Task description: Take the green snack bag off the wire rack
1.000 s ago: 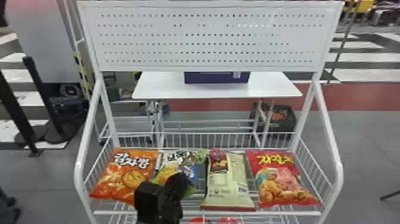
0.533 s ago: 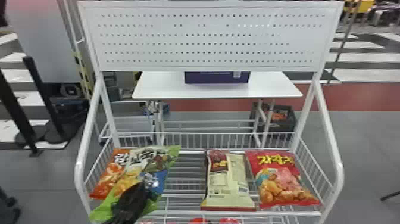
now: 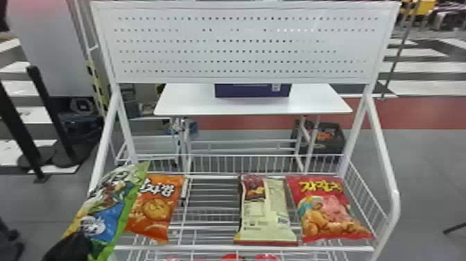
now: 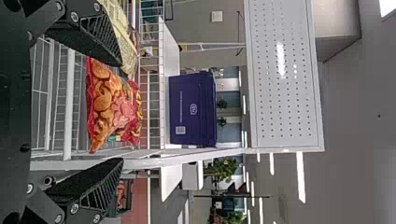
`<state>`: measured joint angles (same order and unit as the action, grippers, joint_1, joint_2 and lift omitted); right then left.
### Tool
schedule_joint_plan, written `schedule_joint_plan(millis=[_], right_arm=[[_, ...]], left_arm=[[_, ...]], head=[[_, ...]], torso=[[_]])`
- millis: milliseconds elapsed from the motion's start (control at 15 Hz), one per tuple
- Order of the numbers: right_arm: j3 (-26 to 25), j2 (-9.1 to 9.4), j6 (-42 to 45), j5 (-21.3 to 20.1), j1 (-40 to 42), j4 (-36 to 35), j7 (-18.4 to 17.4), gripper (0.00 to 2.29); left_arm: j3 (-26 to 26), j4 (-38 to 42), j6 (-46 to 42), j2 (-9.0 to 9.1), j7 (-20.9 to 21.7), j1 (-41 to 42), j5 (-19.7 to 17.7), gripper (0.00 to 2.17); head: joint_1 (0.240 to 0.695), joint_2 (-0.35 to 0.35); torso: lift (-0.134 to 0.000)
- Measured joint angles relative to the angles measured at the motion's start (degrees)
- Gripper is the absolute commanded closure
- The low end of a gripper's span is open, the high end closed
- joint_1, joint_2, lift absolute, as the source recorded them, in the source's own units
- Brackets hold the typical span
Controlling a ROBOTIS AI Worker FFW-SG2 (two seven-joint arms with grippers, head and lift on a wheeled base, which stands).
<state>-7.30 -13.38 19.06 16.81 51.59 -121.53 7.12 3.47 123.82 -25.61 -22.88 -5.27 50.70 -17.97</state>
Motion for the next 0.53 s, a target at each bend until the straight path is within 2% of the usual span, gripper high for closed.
schedule_joint_plan(millis=[267,533], right_arm=[[-0.71,-0.21,0.13,0.31,0.32,0.13,0.00,0.17],[-0.48,-0.21,0.14,0.27,0.20,0.16,0.00,0.17]], left_arm=[[3.64,-0.68,-3.07,0.12,1.29,3.91,-1.45,1.79],[4.69,-0.70,-5.60,0.44,2.13,6.29,-1.54,1.79]], head=[[0.499,0.000],[0.499,0.000]], torso=[[0.000],[0.000]])
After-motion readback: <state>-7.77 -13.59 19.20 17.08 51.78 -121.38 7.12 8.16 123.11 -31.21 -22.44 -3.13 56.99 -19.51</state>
